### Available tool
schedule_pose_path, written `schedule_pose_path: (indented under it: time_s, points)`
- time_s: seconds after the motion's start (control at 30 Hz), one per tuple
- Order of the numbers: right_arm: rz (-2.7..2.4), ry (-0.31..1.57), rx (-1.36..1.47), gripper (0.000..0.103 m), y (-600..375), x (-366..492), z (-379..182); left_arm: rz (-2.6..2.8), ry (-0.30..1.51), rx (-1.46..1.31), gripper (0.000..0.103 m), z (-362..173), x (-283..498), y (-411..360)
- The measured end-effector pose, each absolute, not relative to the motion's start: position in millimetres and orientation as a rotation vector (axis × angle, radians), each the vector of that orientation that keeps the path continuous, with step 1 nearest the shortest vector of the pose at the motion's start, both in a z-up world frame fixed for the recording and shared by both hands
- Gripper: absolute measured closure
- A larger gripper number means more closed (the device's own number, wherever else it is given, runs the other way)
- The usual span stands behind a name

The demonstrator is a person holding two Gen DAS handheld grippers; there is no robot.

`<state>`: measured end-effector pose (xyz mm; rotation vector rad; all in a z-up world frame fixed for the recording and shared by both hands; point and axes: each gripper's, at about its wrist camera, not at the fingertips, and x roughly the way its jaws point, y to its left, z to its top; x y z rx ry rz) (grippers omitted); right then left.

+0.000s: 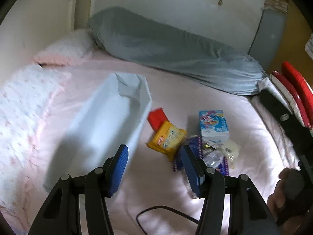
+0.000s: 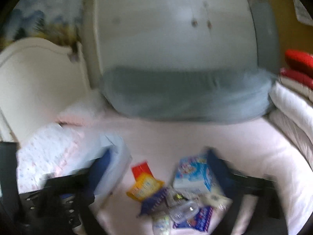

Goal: Organize objects
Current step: 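Move the right gripper down to the small clear pill bottle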

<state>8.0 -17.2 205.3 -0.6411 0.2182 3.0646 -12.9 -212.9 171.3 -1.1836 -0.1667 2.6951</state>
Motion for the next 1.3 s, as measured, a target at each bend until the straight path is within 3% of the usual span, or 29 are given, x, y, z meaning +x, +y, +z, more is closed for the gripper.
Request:
schedule_pose_path:
  time_s: [0.07, 0.17, 0.2, 0.5, 0.67, 0.73, 0.9, 1.0, 1.2, 1.3]
  points:
    - [2.994, 0.272, -0.829, 0.001, -19, -8, 192, 2.734, -0.185, -1.172, 0.049, 173, -13, -216]
    - [2.907, 0.386, -1.085, 0.022, -16, -30, 170, 2.721, -0.194, -1.264, 0.058, 165, -25, -215]
    - [2.883, 0.435, -1.122, 0.024, -14, -33, 163, 2.719, -0.179, -1.283, 0.058, 163, -28, -216]
    - [2.713, 0.550, -1.394, 0.029, -8, -40, 132, 2.743, -0.088, -1.246, 0.065, 168, -27, -202]
    - [2.674, 0.527, -1.428, 0.029, -7, -40, 130, 2.680, -0.024, -1.236, 0.082, 165, -27, -192]
    - [2.664, 0.517, -1.446, 0.029, -11, -41, 129, 2.672, -0.006, -1.230, 0.085, 164, -27, -189]
    - [2.635, 0.574, -1.532, 0.030, -3, -48, 117, 2.617, -0.041, -1.267, 0.085, 158, -32, -187]
    - [2.599, 0.684, -1.533, 0.037, 7, -47, 114, 2.586, -0.057, -1.272, 0.085, 156, -33, -183]
    - [2.553, 0.634, -1.366, 0.037, 26, -39, 129, 2.511, -0.097, -1.285, 0.085, 154, -35, -166]
    - [2.533, 0.699, -1.398, 0.037, 37, -43, 123, 2.493, -0.057, -1.301, 0.080, 152, -36, -155]
